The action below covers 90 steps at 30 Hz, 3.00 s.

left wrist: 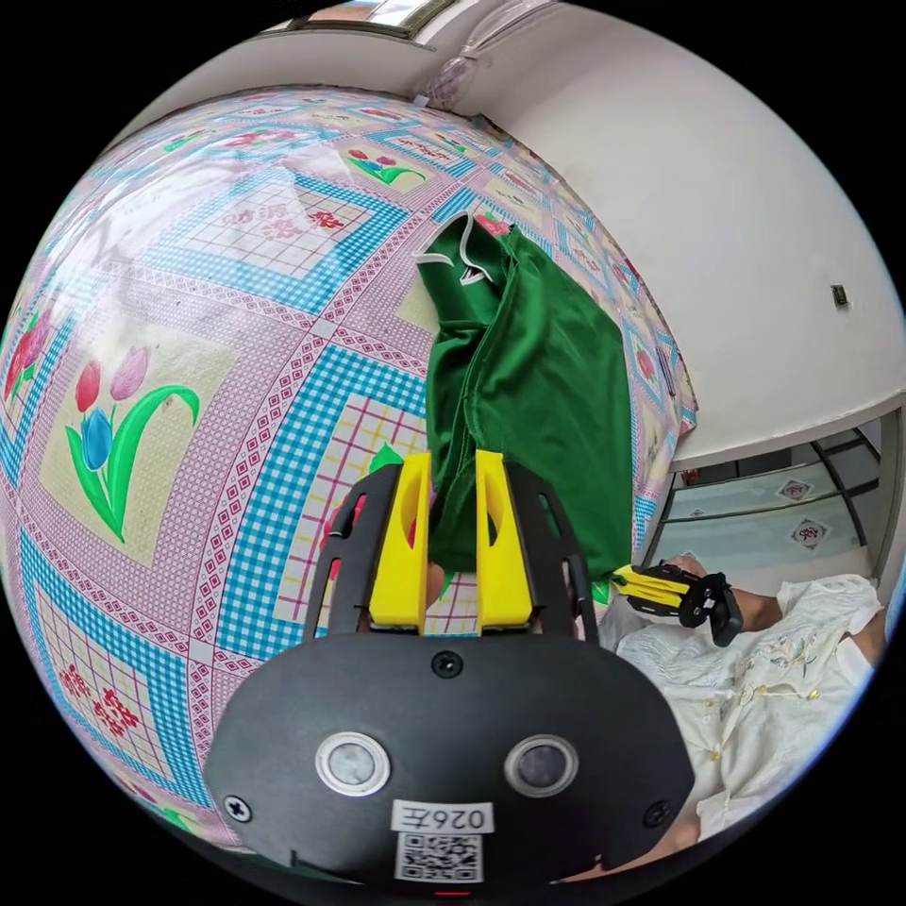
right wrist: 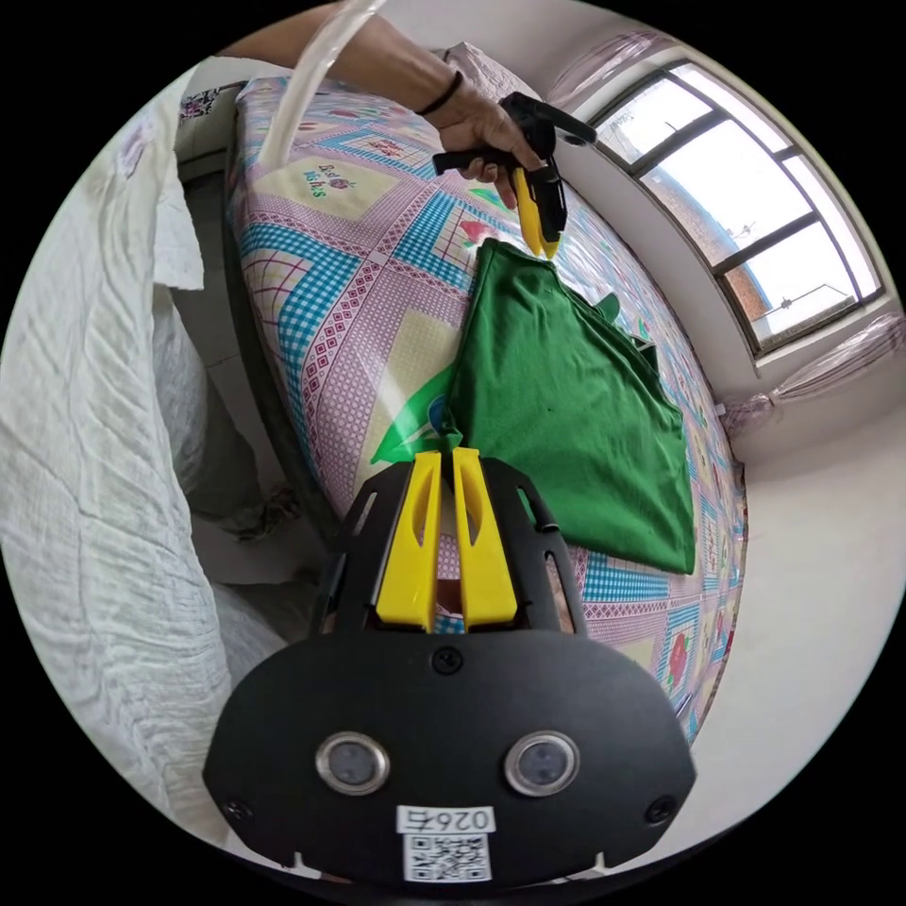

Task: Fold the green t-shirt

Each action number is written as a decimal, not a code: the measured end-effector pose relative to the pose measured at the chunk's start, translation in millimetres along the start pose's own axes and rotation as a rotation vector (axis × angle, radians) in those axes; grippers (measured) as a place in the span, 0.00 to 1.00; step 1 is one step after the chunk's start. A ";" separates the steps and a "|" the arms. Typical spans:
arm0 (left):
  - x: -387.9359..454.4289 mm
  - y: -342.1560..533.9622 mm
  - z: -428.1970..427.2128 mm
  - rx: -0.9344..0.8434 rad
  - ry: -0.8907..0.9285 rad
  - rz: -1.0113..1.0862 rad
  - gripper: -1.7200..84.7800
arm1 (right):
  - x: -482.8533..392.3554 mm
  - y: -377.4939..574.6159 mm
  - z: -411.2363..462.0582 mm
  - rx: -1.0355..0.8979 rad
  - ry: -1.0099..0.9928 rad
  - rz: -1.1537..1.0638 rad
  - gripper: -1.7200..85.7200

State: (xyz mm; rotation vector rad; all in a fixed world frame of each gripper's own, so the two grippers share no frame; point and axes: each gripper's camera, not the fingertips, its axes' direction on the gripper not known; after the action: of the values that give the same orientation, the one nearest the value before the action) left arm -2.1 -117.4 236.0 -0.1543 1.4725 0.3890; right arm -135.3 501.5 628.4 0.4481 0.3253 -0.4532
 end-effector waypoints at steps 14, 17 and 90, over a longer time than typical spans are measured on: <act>-37.0 -47.0 60.6 -0.152 -0.016 0.053 0.13 | 42.9 -54.4 -65.9 0.022 -0.008 0.019 0.01; -49.4 -54.0 65.0 -0.169 -0.041 0.062 0.10 | 52.1 -66.4 -83.8 0.025 -0.007 0.017 0.01; 51.3 -127.0 31.3 0.344 0.739 -0.050 0.01 | 575.6 0.0 -352.8 0.327 -0.534 1.191 0.01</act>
State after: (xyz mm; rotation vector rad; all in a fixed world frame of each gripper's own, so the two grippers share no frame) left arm 73.9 -216.5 171.6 -0.0574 2.2333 0.0189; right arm 283.5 472.4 99.7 0.7264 -0.5494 0.5558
